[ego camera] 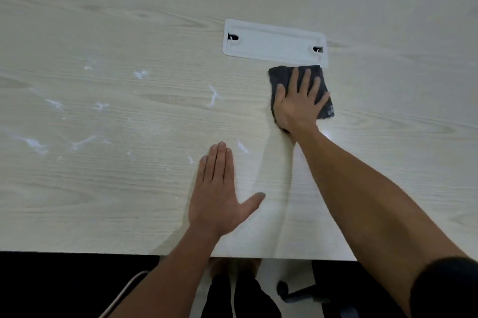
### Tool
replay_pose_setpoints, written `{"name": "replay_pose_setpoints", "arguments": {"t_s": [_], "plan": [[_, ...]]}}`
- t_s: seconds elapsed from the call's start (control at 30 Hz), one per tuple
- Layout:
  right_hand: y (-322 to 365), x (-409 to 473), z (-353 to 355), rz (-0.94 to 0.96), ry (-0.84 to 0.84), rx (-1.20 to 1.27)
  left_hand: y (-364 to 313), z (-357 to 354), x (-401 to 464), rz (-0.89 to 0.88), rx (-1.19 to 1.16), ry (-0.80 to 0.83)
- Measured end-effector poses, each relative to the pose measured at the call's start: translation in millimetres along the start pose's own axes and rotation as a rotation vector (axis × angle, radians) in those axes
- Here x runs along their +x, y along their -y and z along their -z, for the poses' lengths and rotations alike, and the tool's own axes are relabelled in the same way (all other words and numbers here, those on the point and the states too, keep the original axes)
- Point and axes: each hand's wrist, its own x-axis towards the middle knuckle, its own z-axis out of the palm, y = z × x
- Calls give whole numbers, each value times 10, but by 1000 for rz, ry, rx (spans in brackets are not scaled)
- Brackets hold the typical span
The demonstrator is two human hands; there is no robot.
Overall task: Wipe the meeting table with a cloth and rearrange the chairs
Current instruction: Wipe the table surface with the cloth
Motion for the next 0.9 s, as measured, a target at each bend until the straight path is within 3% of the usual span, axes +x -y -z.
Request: {"name": "replay_pose_setpoints", "arguments": {"t_s": [0.07,0.17,0.23,0.3,0.33,0.47,0.53,0.57,0.63,0.7,0.8,0.87,0.9], "plan": [[438,109,-79,-37,4,42,4,2,24,2,7,-4],[754,19,-208,332,63,-59,9,9,38,3,35,6],[577,-56,-171,634,134,-132,3,22,33,10,31,25],[230,-28,-93,723,125,-158,4,21,18,6,19,6],[49,4,-50,627,78,-148,5,18,15,-1,13,-10],[-97,172,61,-166,-32,28,2,-2,15,-11,0,-42],[311,264,27,-357,-44,101,-1,7,35,-3,13,-17],[549,283,-18,-357,-34,118,-7,10,37,4,14,-6],[982,242,-180,-172,0,89,-5,16,44,18,3,1],[1233,129,-297,160,43,9,-11,28,51,33,2,18],[1026,54,-241,659,132,-98,-20,37,53,36,50,43],[627,112,-132,799,137,-143,-21,42,53,31,48,23],[402,156,-72,777,118,-150,-15,38,51,25,41,6]]}}
